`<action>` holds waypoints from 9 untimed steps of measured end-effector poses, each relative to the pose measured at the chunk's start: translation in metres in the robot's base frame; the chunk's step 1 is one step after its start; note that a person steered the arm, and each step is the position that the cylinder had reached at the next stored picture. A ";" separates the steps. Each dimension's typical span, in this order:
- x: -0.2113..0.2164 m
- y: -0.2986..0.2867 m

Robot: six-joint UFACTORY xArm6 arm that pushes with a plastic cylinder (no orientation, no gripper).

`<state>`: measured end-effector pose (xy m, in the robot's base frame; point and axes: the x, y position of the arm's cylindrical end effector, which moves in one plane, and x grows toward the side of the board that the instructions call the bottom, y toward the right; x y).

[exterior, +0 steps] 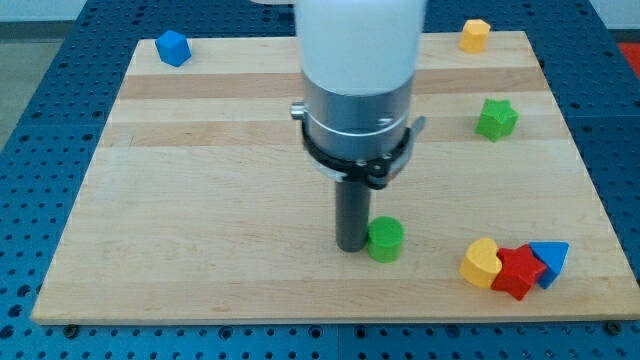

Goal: Place the arm at the left of the blue cube

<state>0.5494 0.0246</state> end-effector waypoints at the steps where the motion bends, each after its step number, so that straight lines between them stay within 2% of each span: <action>1: 0.002 0.030; 3: 0.002 0.086; 4: -0.018 0.069; 6: -0.153 -0.119; 7: -0.192 -0.230; 8: -0.279 -0.301; 9: -0.318 -0.329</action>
<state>0.2312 -0.3047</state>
